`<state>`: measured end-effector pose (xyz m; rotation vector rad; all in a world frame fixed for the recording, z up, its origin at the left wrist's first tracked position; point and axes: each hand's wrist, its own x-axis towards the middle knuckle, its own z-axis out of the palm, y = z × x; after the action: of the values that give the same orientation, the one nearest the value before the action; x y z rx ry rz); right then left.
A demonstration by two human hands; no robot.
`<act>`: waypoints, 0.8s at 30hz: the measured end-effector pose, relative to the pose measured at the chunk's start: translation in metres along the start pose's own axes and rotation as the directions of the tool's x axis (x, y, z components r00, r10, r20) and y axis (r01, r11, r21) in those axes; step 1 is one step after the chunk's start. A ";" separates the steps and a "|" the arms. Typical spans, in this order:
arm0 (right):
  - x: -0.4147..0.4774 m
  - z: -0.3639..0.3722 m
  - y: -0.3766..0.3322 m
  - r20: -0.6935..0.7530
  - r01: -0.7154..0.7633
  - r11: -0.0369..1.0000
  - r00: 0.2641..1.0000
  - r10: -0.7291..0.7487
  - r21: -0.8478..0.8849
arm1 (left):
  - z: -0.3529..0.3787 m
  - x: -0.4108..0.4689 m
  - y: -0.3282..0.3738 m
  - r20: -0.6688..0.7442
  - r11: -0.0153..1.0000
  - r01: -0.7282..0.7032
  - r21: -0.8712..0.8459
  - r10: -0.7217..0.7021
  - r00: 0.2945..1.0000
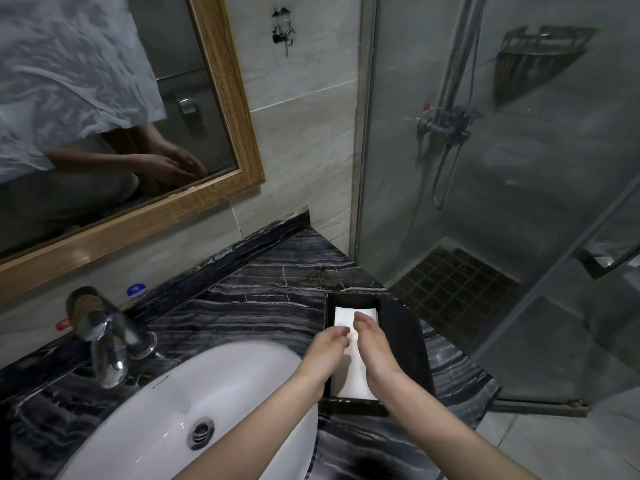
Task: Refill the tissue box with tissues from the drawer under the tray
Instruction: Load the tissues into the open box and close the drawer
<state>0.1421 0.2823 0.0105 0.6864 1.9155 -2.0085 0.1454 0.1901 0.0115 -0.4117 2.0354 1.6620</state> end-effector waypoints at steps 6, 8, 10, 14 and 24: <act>-0.009 0.012 -0.015 0.047 0.070 0.997 0.997 -0.069 -0.015 | -0.028 -0.015 0.005 -0.091 0.997 -0.053 -0.054 0.048 0.995; -0.011 0.016 -0.019 0.071 0.109 0.992 0.992 -0.104 -0.066 | -0.039 -0.019 0.003 -0.127 0.996 -0.059 -0.066 0.050 0.991; -0.014 0.022 -0.022 0.102 0.150 0.980 0.985 -0.138 -0.128 | -0.052 -0.025 0.001 -0.169 0.995 -0.073 -0.068 0.061 0.984; -0.018 0.040 -0.025 0.184 0.191 0.961 0.971 -0.155 -0.198 | -0.080 -0.038 -0.008 -0.255 0.994 -0.078 -0.074 0.057 0.965; -0.039 0.101 -0.024 0.452 0.378 0.866 0.867 -0.208 -0.326 | -0.146 -0.081 -0.038 -0.371 0.988 -0.076 -0.131 0.022 0.929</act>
<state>0.1485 0.1794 0.0522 -0.1413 2.1620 -1.6404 0.2077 0.0338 0.0452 -0.7812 2.2066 1.8839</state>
